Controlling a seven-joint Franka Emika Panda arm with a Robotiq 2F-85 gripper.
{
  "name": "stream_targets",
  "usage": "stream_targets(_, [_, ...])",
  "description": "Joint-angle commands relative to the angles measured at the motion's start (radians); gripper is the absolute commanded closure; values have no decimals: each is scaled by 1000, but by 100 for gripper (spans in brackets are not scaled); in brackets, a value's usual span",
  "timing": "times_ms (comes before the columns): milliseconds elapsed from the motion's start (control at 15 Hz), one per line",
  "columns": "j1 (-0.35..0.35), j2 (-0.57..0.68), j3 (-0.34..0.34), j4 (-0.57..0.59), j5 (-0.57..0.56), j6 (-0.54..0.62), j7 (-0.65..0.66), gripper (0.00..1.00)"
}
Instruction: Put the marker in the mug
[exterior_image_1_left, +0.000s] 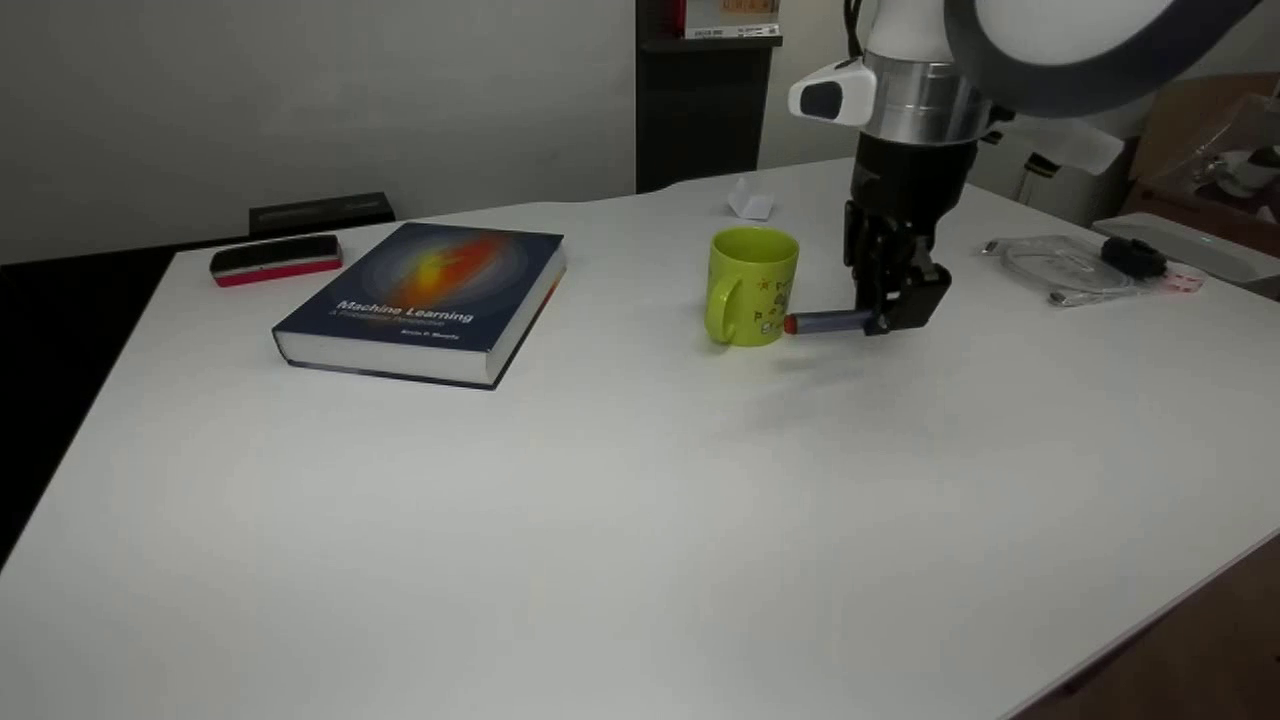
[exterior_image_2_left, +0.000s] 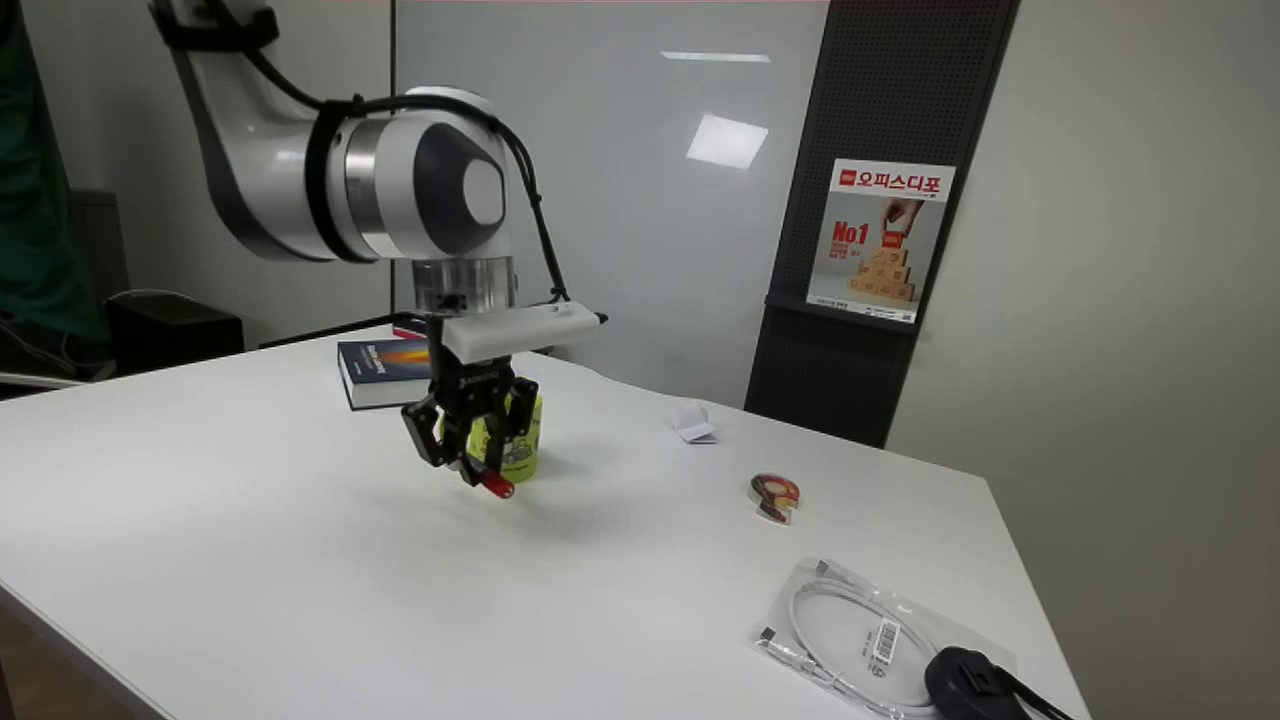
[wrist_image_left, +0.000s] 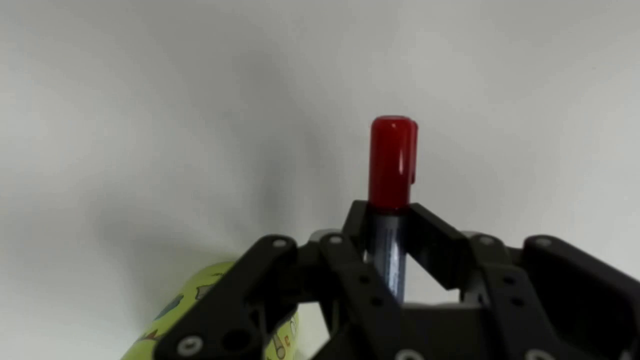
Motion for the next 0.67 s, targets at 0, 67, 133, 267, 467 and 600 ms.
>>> stream_targets(0, [6,-192,35,-18,24,-267,60,94])
stream_targets(67, [10,-226,43,-3,30,-350,70,94])
stream_targets(133, [9,-257,57,20,52,-436,65,94])
stream_targets(267, [6,-294,68,86,103,-605,74,94])
stream_targets(467, [-4,-277,58,224,161,-812,126,94])
stream_targets(600, [-15,-237,48,303,187,-891,167,94])
